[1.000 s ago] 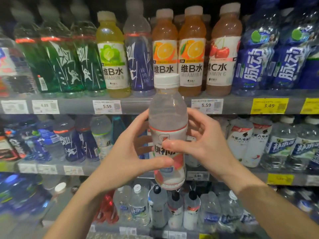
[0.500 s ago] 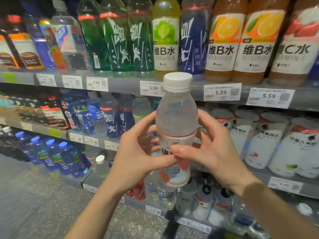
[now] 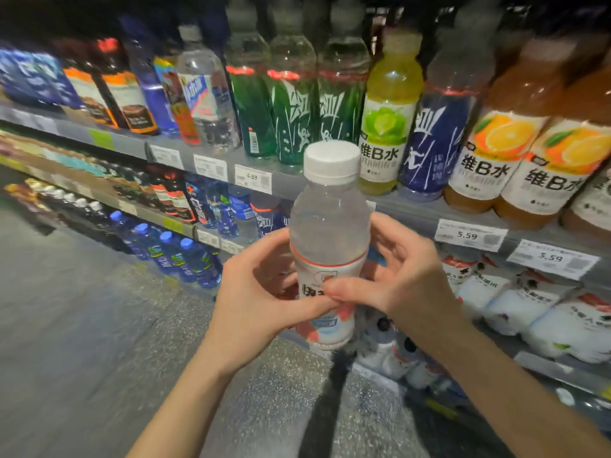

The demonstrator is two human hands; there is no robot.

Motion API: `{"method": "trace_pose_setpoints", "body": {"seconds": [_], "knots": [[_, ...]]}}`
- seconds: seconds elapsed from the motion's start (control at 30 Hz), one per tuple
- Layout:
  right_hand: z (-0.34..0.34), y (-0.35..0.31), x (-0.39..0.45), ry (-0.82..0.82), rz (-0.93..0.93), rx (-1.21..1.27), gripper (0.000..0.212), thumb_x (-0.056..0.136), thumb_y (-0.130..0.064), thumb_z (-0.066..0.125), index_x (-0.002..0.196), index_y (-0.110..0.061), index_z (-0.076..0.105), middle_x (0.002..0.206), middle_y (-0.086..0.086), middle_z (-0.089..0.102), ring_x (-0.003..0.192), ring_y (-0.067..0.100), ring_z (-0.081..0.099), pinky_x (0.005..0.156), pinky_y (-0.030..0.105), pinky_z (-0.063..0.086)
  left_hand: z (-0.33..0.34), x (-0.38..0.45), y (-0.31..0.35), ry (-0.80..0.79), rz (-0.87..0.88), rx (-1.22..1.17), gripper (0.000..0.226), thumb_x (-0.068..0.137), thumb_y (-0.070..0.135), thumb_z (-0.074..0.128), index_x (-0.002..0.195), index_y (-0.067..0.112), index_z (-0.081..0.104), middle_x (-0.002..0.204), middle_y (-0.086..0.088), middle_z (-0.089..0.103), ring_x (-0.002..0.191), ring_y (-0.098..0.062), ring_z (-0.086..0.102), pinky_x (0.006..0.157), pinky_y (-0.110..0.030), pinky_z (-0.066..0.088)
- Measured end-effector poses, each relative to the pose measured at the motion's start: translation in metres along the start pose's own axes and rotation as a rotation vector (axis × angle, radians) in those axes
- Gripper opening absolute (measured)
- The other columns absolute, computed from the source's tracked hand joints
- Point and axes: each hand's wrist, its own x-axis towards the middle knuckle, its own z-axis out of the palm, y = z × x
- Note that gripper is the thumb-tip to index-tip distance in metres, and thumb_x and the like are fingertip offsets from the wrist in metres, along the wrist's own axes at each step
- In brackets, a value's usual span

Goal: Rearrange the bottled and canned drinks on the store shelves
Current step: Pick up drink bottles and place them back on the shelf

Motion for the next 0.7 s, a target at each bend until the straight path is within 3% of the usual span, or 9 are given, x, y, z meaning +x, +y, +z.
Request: {"method": "trace_pose_setpoints", "body": {"seconds": [0.1,0.23,0.37,0.53,0.7], "knots": [[0.003,-0.053,0.010,-0.022,0.045,-0.009,0.062,0.057,-0.007,0.088,0.115,-0.020,0.068,0.111,-0.003,0.074,0.110,0.017,0.068,0.090,0.035,0.059,-0.006,0.008,0.054,0.019,-0.044,-0.011,0.061,0.054,-0.005,0.084,0.110,0.007,0.065,0.096,0.008,0.077,0.088,0.000,0.070,0.075,-0.015,0.053],[0.006,-0.129,0.021,-0.027,0.089,-0.060,0.065,0.055,-0.012,0.091,0.111,-0.031,0.065,0.109,-0.011,0.074,0.108,0.011,0.069,0.089,0.033,0.060,-0.013,0.017,0.135,0.027,-0.091,0.029,0.063,0.054,-0.004,0.088,0.112,0.005,0.064,0.098,0.007,0.076,0.088,0.001,0.069,0.073,-0.014,0.053],[0.012,-0.205,0.024,-0.022,0.138,-0.054,0.064,0.060,0.001,0.091,0.107,-0.033,0.065,0.107,-0.011,0.074,0.108,0.011,0.069,0.091,0.038,0.059,-0.019,0.023,0.211,-0.011,-0.128,0.061,0.061,0.058,-0.021,0.083,0.109,0.006,0.062,0.090,0.016,0.074,0.079,0.006,0.066,0.061,-0.011,0.052],[0.024,-0.283,0.028,-0.014,0.210,0.001,0.069,0.063,0.012,0.087,0.117,-0.027,0.066,0.112,-0.006,0.075,0.112,0.014,0.069,0.098,0.049,0.056,-0.036,0.029,0.283,0.009,-0.154,0.109,0.065,0.058,-0.013,0.088,0.114,0.008,0.063,0.101,0.010,0.075,0.091,0.002,0.067,0.075,-0.014,0.052],[0.048,-0.329,0.039,-0.014,0.210,0.021,0.071,0.065,0.006,0.086,0.126,-0.021,0.063,0.115,-0.003,0.074,0.114,0.018,0.068,0.099,0.051,0.055,-0.062,0.038,0.331,-0.025,-0.156,0.124,0.067,0.060,-0.006,0.089,0.118,0.014,0.063,0.107,0.010,0.075,0.095,0.001,0.068,0.079,-0.014,0.051]]}}
